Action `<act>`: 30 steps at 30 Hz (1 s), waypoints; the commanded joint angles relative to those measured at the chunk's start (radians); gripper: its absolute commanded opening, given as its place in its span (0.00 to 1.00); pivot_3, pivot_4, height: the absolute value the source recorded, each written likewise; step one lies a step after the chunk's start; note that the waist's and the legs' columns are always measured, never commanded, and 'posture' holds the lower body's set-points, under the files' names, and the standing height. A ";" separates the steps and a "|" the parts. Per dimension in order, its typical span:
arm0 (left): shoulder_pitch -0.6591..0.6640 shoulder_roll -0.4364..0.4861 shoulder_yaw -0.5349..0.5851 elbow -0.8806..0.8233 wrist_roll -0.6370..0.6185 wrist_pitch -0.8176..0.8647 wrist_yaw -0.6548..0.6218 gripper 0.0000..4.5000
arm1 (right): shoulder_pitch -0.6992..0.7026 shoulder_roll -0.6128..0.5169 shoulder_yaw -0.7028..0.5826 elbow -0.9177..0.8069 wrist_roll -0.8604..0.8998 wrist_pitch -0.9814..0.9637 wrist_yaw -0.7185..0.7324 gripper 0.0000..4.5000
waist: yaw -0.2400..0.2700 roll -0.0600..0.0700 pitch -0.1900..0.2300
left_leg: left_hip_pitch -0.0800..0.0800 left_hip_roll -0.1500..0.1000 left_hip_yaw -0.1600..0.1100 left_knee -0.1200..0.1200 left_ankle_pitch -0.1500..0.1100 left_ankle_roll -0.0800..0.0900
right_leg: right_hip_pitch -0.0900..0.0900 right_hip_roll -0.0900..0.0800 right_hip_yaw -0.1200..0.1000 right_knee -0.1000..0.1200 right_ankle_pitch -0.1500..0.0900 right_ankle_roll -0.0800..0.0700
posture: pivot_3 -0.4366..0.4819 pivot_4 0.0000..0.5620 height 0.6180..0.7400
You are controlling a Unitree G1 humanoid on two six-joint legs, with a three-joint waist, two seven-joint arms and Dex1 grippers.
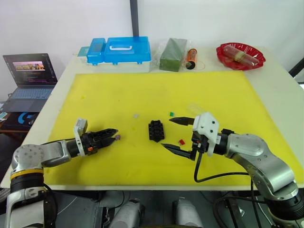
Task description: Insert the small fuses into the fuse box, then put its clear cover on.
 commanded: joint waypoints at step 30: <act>-0.071 0.113 -0.382 -0.579 0.457 -0.623 -0.719 0.01 | -0.109 -0.025 -0.120 0.034 0.207 0.160 0.059 1.00 | -0.019 0.003 -0.002 | -0.002 0.003 0.003 -0.006 0.000 0.000 | -0.002 0.001 0.000 -0.007 0.000 0.000 | 0.48 0.27 1.00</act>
